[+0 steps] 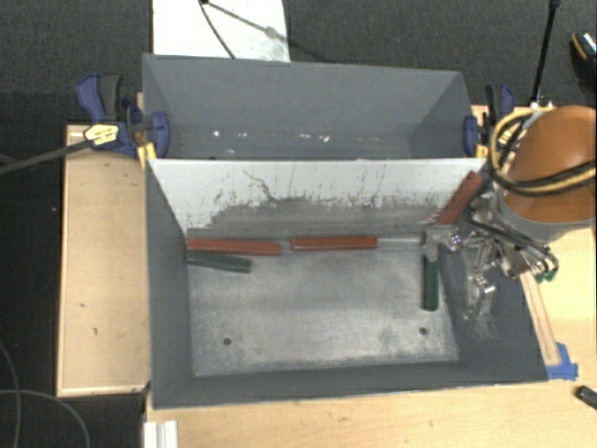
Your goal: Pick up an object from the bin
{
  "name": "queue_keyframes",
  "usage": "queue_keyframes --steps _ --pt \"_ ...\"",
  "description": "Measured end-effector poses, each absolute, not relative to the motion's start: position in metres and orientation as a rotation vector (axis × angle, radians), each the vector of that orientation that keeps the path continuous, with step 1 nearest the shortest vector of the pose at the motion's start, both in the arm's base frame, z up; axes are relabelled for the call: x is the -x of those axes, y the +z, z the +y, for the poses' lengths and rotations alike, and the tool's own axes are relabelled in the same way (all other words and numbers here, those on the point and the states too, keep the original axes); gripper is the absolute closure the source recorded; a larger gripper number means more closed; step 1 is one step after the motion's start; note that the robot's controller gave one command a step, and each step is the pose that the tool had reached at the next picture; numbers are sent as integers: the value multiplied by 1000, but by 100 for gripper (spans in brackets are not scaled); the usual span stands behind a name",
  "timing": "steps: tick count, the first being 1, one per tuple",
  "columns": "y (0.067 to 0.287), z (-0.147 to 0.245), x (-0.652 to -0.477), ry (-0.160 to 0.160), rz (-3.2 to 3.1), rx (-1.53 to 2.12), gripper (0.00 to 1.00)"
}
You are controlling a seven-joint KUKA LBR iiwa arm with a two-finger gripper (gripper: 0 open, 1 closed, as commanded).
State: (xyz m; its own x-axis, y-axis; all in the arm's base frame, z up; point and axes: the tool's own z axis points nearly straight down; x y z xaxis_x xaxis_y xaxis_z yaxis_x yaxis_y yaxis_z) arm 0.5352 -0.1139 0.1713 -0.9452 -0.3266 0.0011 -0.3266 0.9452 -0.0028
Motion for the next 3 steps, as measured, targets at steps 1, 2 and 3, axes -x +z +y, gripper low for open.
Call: queue_keyframes --steps 1,2,3 --pt "75 -137 -577 -10 -2948 -1094 0" --pt "76 -137 -577 -6 -2950 -1091 100" --pt "286 -98 -556 8 -2895 -1245 100"
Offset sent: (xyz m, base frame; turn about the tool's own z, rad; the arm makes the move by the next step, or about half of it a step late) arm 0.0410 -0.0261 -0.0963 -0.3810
